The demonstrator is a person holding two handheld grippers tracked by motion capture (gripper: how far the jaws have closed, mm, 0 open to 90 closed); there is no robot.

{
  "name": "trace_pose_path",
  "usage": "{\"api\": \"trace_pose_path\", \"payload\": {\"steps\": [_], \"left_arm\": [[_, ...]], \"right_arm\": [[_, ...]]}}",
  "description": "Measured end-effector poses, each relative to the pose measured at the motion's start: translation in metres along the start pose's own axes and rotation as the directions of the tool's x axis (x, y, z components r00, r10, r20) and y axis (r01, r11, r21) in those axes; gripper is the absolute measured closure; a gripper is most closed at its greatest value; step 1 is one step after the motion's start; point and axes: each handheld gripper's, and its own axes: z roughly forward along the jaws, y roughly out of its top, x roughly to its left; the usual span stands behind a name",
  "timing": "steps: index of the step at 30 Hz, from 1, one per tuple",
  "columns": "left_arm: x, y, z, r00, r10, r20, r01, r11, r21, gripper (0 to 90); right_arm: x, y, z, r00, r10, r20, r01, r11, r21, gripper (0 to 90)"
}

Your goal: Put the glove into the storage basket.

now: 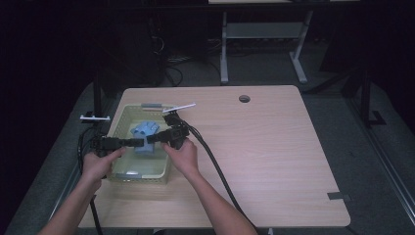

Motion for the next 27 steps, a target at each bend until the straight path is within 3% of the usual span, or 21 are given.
{"api": "trace_pose_path", "payload": {"steps": [11, 27], "left_arm": [[0.001, -0.001, -0.001, 0.9968, 0.019, -0.077, -0.018, 0.9997, 0.017, 74.8], [0.003, -0.001, 0.002, 0.9938, 0.027, -0.108, -0.024, 0.9991, 0.035, 75.1]], "right_arm": [[-0.003, 0.002, 0.014, 0.9999, 0.007, 0.016, -0.008, 0.9994, 0.033, 77.3], [-0.006, 0.002, 0.016, 0.9994, 0.004, 0.034, -0.006, 0.9981, 0.061, 76.1]]}}
